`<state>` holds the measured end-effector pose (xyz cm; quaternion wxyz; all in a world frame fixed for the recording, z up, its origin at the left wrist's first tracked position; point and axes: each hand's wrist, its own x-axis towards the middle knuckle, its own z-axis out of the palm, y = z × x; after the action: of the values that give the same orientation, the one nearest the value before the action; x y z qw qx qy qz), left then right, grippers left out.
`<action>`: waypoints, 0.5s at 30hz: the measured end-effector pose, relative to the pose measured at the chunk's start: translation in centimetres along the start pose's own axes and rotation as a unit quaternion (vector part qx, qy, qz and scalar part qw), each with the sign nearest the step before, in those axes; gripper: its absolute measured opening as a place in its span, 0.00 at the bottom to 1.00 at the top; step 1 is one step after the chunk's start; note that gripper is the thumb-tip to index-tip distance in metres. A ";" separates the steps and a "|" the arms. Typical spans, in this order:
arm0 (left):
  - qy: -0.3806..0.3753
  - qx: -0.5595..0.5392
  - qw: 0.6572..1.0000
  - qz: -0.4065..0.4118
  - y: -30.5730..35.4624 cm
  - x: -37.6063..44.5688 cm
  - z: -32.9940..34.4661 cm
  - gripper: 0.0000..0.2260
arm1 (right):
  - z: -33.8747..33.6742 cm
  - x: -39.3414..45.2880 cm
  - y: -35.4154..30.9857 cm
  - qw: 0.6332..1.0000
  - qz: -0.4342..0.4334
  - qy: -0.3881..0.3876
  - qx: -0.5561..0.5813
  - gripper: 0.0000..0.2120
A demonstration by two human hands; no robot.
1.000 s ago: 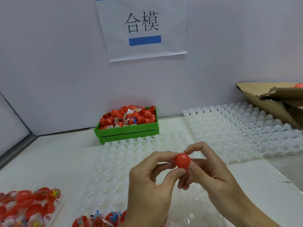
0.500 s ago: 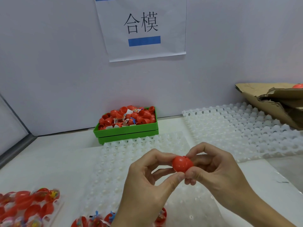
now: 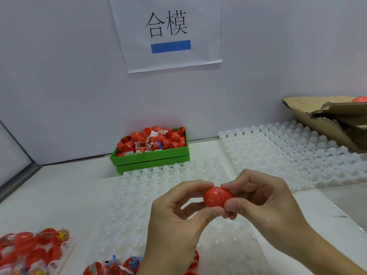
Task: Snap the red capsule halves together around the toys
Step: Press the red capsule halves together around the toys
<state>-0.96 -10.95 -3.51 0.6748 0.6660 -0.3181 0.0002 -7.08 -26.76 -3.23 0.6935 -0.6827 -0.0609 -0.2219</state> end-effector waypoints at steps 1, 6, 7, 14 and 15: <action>-0.002 0.001 1.000 0.003 0.0 0.0 0.0 0.16 | 0.0 0.0 0.0 1.000 -0.001 0.001 -0.003 0.08; -0.005 0.026 0.999 0.019 -0.1 0.0 -0.1 0.18 | -0.1 0.0 -0.2 1.000 0.001 0.000 -0.020 0.08; -0.005 0.031 0.999 0.022 -0.1 0.0 0.0 0.18 | -0.1 0.0 -0.2 1.000 0.001 -0.002 -0.022 0.08; 0.021 0.014 0.999 0.023 -0.3 -0.1 0.4 0.18 | 0.0 0.0 0.0 0.999 -0.007 0.008 -0.033 0.10; 0.025 0.011 0.999 0.020 -0.4 -0.2 0.5 0.17 | 0.0 0.0 0.1 0.999 -0.007 0.008 -0.040 0.12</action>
<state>-1.15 -11.36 -3.96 0.6749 0.6669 -0.3142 0.0340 -6.99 -26.74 -3.31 0.6648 -0.7072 -0.0511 -0.2349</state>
